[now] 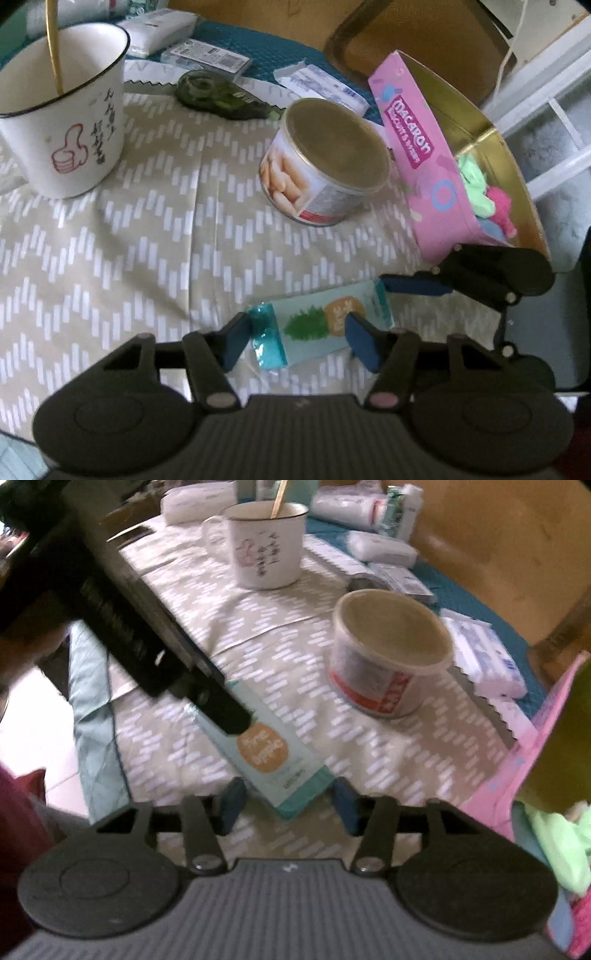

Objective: Organize soft objects
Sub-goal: 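Carry the teal packet into the pink tin box and release it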

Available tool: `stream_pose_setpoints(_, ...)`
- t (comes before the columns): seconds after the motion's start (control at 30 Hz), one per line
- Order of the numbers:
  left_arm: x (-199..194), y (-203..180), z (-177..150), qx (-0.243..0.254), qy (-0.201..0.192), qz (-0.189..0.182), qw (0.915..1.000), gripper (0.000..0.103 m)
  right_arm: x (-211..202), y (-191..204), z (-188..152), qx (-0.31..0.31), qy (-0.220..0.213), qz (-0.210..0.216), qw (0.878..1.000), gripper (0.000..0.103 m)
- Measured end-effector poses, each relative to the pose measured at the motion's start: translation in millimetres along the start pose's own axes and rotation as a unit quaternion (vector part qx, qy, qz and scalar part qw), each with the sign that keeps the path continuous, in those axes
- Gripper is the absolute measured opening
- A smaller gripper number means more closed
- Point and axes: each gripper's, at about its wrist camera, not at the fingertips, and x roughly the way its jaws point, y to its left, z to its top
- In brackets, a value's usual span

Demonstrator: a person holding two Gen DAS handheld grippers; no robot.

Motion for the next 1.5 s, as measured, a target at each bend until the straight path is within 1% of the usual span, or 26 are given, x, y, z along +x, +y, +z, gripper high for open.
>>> stream_pose_setpoints(0.07, 1.4, -6.1, -1.7, -0.003, -0.009, 0.015, 0.9998, 0.052, -2.2, 1.0, -0.6, 0.005, 0.001, -0.004, 1.0, 0.052)
stream_pose_setpoints(0.13, -0.7, -11.3, -3.4, -0.007, -0.015, 0.023, 0.9996, 0.052, -10.4, 4.7, -3.6, 0.008, -0.001, -0.011, 1.0, 0.052)
stream_pose_setpoints(0.2, -10.3, -14.3, -5.3, -0.018, -0.028, 0.014, 0.9994, 0.052, -27.0, 5.4, -4.9, 0.02, -0.02, -0.013, 1.0, 0.052)
stream_pose_setpoints(0.3, -31.5, -27.5, -6.2, -0.014, -0.055, 0.012, 0.9983, 0.052, -56.1, 0.8, -5.1, 0.034, -0.055, -0.027, 0.998, 0.052)
stream_pose_setpoints(0.37, -43.7, -38.2, -2.7, -0.006, -0.075, 0.007, 0.9972, 0.052, -72.8, -5.5, -7.4, 0.045, -0.072, -0.043, 0.995, 0.052)
stream_pose_setpoints(0.43, -50.6, -53.7, 6.3, 0.005, -0.091, 0.0, 0.9959, 0.052, -88.3, -13.4, -12.6, 0.055, -0.086, -0.07, 0.992, 0.052)
stream_pose_setpoints(0.5, -50.1, -70.7, 18.0, 0.028, -0.1, -0.006, 0.9946, 0.052, -103.5, -23.8, -21.0, 0.066, -0.098, -0.099, 0.988, 0.052)
stream_pose_setpoints(0.6, -37.3, -101.8, 39.8, 0.069, -0.103, -0.014, 0.9923, 0.052, -120.6, -45.4, -35.8, 0.086, -0.106, -0.142, 0.98, 0.052)
stream_pose_setpoints(0.73, -12.1, -148.5, 67.1, 0.126, -0.102, -0.03, 0.9863, 0.052, -133.8, -77.4, -55.5, 0.128, -0.1, -0.183, 0.97, 0.052)
stream_pose_setpoints(0.83, 9.4, -176.9, 80.1, 0.146, -0.092, -0.042, 0.9841, 0.052, -133.8, -93.0, -69.5, 0.152, -0.088, -0.199, 0.964, 0.052)
stream_pose_setpoints(0.93, 33.2, -200.0, 87.0, 0.164, -0.075, -0.045, 0.9826, 0.052, -124.4, -103.1, -81.8, 0.163, -0.061, -0.214, 0.961, 0.052)
stream_pose_setpoints(1.0, 50.8, -210.4, 87.5, 0.17, -0.061, -0.043, 0.9825, 0.052, -121.0, -106.7, -88.2, 0.169, -0.054, -0.242, 0.954, 0.052)
stream_pose_setpoints(1.03, 60.2, -213.6, 87.5, 0.17, -0.052, -0.042, 0.9831, 0.052, -119.6, -108.3, -89.7, 0.175, -0.05, -0.248, 0.952, 0.052)
stream_pose_setpoints(1.13, 75.3, -213.5, 85.1, 0.168, -0.035, -0.03, 0.9847, 0.052, -125.1, -110.8, -90.8, 0.194, -0.063, -0.242, 0.949, 0.052)
stream_pose_setpoints(1.17, 74.5, -213.8, 83.6, 0.168, -0.039, -0.026, 0.9847, 0.052, -127.9, -109.3, -88.2, 0.195, -0.071, -0.237, 0.949, 0.052)
stream_pose_setpoints(1.23, 63.9, -209.0, 82.5, 0.163, -0.05, -0.032, 0.9848, 0.052, -132.4, -104.7, -81.9, 0.195, -0.09, -0.225, 0.95, 0.052)
stream_pose_setpoints(1.27, 56.2, -206.9, 82.9, 0.159, -0.059, -0.035, 0.9849, 0.052, -133.7, -101.8, -76.4, 0.194, -0.102, -0.214, 0.952, 0.05)
stream_pose_setpoints(1.33, 38.0, -196.6, 79.7, 0.151, -0.076, -0.038, 0.9849, 0.052, -133.9, -95.1, -66.2, 0.19, -0.12, -0.185, 0.957, 0.042)
stream_pose_setpoints(1.4, 22.8, -183.6, 75.3, 0.138, -0.086, -0.036, 0.986, 0.052, -128.9, -86.9, -49.5, 0.179, -0.133, -0.147, 0.964, 0.033)
stream_pose_setpoints(1.5, 1.6, -155.4, 64.1, 0.12, -0.094, -0.028, 0.9879, 0.052, -115.0, -72.1, -25.5, 0.159, -0.134, -0.1, 0.973, 0.03)
